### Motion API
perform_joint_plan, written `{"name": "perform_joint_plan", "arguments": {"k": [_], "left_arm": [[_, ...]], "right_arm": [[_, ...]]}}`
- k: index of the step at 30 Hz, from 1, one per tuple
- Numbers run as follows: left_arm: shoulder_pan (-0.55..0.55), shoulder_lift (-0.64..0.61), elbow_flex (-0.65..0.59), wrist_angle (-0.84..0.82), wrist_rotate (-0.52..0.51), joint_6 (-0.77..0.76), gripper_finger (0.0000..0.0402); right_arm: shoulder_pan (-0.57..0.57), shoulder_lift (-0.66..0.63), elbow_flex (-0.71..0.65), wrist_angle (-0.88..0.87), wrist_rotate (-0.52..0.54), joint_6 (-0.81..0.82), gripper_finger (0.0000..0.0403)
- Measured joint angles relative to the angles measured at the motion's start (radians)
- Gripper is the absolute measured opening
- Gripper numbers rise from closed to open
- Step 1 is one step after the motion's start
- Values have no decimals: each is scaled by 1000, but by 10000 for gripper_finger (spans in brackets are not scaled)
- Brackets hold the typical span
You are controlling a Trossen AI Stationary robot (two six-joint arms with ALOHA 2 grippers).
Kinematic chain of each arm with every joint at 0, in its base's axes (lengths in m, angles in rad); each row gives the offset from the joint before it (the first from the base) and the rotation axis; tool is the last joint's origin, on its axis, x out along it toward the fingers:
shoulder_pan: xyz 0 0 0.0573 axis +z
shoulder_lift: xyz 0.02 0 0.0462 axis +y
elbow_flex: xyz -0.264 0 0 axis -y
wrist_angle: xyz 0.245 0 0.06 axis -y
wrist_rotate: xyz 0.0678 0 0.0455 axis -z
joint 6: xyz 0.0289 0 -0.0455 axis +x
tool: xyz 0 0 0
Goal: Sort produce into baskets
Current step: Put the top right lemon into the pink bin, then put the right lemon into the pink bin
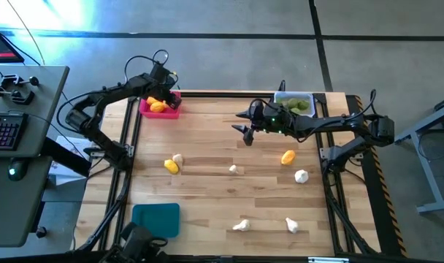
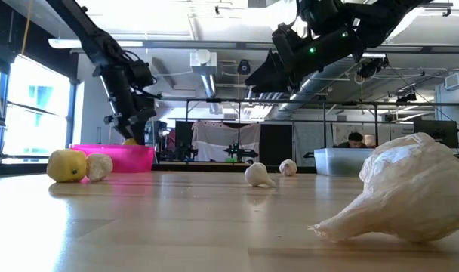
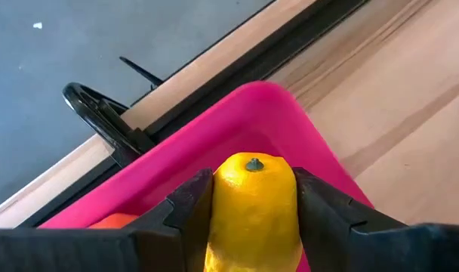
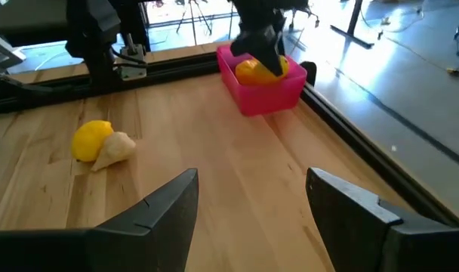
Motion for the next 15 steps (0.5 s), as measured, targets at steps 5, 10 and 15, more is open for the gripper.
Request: {"name": "perform_joint_plan", "arguments": {"k": [5,10,15], "left_arm": [[-4,0,0,-2,0,8,184],[-4,0,0,2,-17,28,212],[-2,-16,0,28,-47,27,203]], "right_arm": [[-4,0,0,-30,14,46,236],[4,0,0,-34,91,64,236],[4,-5,0,-102,93,179,239]]}}
